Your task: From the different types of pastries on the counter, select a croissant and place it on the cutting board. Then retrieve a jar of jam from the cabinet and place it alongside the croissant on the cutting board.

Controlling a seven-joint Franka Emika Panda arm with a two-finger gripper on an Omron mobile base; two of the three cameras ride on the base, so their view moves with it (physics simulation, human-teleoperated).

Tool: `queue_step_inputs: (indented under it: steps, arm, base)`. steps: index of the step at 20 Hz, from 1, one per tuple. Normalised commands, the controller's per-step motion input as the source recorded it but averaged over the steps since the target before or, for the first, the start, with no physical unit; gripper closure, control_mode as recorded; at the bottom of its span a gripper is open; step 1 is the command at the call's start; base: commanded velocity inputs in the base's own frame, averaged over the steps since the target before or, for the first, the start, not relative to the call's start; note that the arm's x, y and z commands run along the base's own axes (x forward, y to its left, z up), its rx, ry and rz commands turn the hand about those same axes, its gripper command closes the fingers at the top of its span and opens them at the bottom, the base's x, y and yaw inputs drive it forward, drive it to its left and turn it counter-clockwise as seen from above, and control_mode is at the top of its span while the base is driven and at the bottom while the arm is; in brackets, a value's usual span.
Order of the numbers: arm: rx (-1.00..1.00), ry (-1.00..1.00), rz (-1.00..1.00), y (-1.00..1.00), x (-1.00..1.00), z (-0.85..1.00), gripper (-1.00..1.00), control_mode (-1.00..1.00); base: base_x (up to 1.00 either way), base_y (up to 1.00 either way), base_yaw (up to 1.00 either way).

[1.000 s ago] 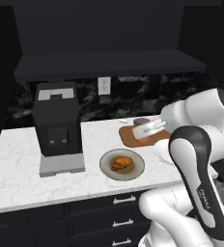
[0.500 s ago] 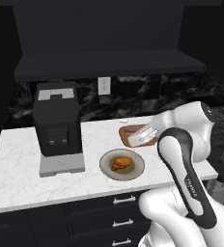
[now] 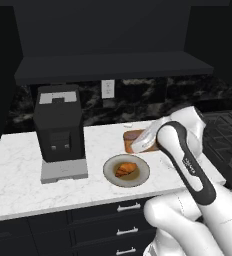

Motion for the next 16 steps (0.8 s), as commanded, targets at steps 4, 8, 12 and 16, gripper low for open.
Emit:
queue_step_inputs:
  steps: [4, 8, 12, 16]
  arm:
    - [0.01, 0.52, 0.15, -0.02, 0.80, 0.00, 1.00, -1.00]
    - [0.00, 0.40, 0.12, -0.16, 0.85, 0.00, 1.00, -1.00]
    - [0.00, 0.25, 0.14, -0.44, 0.72, -0.07, 1.00, -1.00]
    - [0.02, -0.01, 0.19, -0.50, 0.35, -0.36, 1.00, -1.00]
  base:
    - [0.00, 0.00, 0.00]
    - [0.00, 0.00, 0.00]
    - [0.00, 0.00, 0.00]
    - [0.00, 0.00, 0.00]
